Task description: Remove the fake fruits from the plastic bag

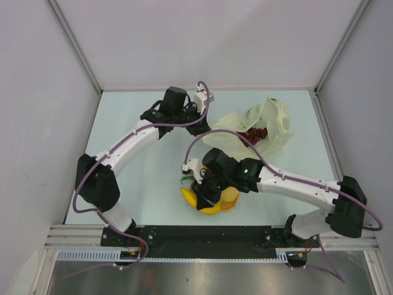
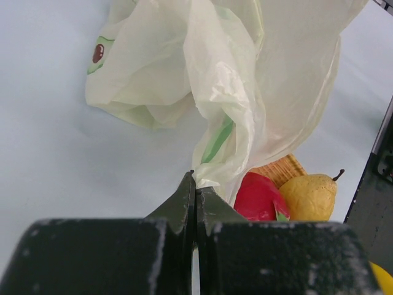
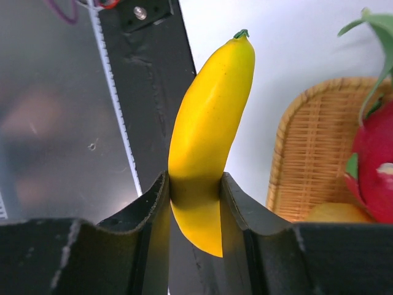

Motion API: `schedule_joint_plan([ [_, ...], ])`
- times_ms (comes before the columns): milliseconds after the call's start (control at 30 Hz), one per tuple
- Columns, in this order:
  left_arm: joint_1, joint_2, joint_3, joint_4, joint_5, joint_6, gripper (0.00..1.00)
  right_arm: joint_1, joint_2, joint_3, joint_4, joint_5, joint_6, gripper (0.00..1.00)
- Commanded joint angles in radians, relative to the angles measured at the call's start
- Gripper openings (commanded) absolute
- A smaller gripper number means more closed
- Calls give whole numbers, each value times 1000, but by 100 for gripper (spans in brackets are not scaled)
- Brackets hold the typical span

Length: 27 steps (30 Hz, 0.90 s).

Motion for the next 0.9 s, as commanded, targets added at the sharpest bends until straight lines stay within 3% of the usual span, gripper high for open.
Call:
schedule_joint_plan([
  [0, 31, -115, -19, -8, -16, 4, 0, 48, 54, 36, 54, 165, 136, 2],
  [267, 41, -177, -50, 1, -7, 12, 0, 37, 99, 16, 46, 377, 144, 0],
  [533, 43, -180, -59, 24, 54, -32, 0, 63, 159, 14, 9, 338, 216, 0],
  [867, 43, -140, -38, 29, 137, -103, 0, 77, 174, 2, -44, 302, 80, 0],
])
